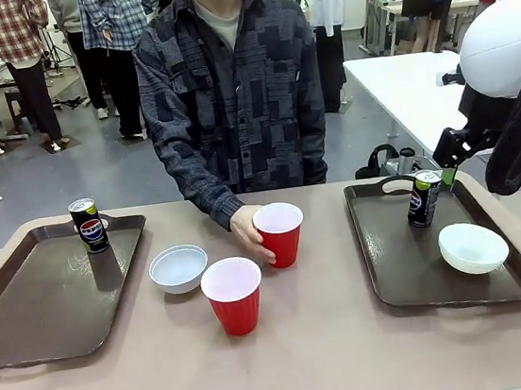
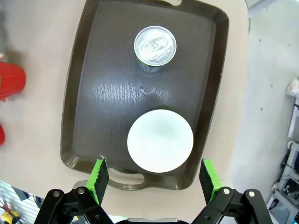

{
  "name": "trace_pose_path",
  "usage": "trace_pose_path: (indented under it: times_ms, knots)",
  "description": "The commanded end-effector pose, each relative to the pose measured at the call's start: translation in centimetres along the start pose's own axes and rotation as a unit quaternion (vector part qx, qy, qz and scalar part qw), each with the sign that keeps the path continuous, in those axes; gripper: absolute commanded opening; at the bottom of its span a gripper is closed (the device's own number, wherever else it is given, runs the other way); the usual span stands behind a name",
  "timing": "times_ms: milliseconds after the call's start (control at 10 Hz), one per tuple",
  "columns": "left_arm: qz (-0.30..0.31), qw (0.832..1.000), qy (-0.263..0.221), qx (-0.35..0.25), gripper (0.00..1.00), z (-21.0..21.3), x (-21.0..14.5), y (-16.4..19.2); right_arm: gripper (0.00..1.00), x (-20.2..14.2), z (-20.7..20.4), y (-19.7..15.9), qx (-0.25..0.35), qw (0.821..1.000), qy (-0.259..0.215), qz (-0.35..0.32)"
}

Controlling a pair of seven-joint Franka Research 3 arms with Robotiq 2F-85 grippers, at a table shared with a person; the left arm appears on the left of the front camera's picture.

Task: Prepare tableware on both trays.
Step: Pick up a Picnic Bowl from the table and place it on a Handle tray.

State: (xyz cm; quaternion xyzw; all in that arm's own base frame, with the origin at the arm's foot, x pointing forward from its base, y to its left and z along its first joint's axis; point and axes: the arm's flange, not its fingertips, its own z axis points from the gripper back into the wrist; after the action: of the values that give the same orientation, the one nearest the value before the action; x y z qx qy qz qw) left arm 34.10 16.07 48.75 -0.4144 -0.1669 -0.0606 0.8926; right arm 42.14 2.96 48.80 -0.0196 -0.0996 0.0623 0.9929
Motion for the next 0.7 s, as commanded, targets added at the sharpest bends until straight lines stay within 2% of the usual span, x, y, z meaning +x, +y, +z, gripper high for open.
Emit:
trace_pose_path:
  times_ms: [0,400,600]
  knots:
    - [-0.004,1.000,-0.003,-0.007,1.00,0.2,0.0,0.0,1.00,0.3,0.0,-0.4,-0.001,1.000,0.000,0.007]
    - [0.000,1.000,0.000,0.000,1.00,0.0,0.0,0.0,1.00,0.0,0.0,0.0,0.000,1.000,0.000,0.000]
    - [-0.021,0.995,0.002,0.098,1.00,-0.5,2.1,-5.8,1.00,-1.8,5.0,-3.0,0.169,0.985,0.041,-0.023]
